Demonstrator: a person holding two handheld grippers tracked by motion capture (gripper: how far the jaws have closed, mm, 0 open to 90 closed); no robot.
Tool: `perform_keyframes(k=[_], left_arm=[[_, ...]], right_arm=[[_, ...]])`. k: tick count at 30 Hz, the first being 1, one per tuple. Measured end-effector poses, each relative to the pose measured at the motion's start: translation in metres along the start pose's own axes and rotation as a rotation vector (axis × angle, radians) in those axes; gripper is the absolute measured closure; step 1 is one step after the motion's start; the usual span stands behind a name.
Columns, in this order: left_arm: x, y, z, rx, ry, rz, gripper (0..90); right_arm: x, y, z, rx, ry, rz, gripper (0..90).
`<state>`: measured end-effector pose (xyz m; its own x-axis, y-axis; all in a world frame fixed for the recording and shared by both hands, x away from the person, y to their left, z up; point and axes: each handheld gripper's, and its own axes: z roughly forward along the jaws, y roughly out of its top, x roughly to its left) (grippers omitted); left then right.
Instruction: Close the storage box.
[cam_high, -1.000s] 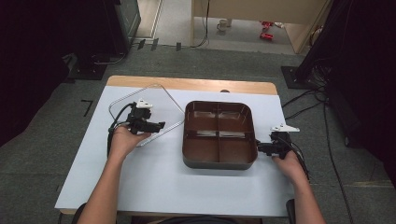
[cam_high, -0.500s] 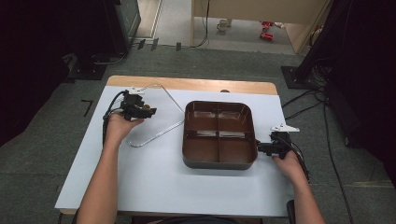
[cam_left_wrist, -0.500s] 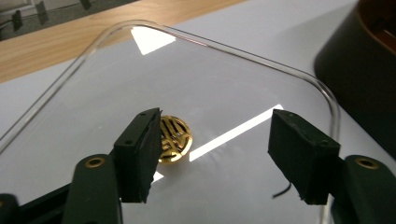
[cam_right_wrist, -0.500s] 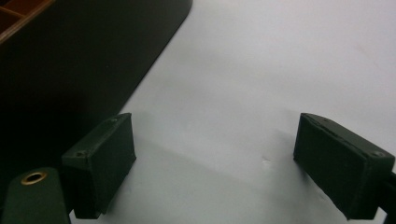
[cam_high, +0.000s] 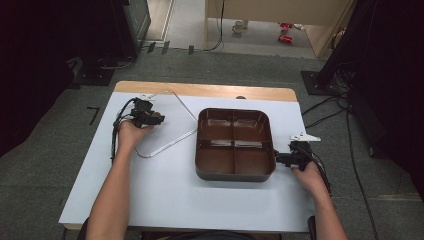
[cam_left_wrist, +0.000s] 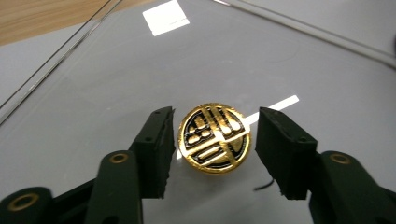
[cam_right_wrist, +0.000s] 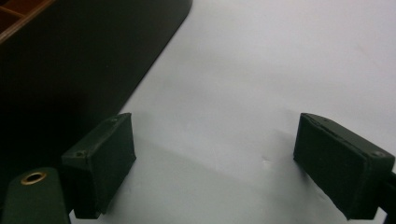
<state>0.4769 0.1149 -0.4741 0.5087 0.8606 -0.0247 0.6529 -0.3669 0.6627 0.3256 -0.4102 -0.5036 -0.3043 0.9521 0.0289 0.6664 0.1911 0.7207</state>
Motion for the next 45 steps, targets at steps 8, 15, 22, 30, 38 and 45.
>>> perform_keyframes(k=[8,15,22,30,38,45], left_arm=[[0.002,-0.004,-0.001,-0.03,-0.01,0.004,58.8],[-0.001,0.0,-0.007,-0.014,-0.001,0.026,59.3],[-0.001,0.004,-0.032,-0.049,-0.018,0.022,59.3],[-0.008,0.013,-0.065,-0.106,-0.06,0.029,59.3],[-0.014,0.025,-0.091,-0.116,-0.15,0.023,59.3],[-0.031,0.035,-0.104,-0.146,-0.172,0.082,59.3]], right_arm=[[0.0,0.0,0.0,0.0,0.0,0.0,12.1],[0.0,0.0,0.0,0.001,0.001,0.0,12.1],[0.0,0.0,0.0,0.0,0.001,0.001,12.1],[0.0,0.0,0.0,0.0,0.002,0.001,12.1],[0.0,0.0,0.0,0.0,0.001,0.001,12.1],[0.0,0.0,0.0,0.001,0.002,0.0,12.1]])
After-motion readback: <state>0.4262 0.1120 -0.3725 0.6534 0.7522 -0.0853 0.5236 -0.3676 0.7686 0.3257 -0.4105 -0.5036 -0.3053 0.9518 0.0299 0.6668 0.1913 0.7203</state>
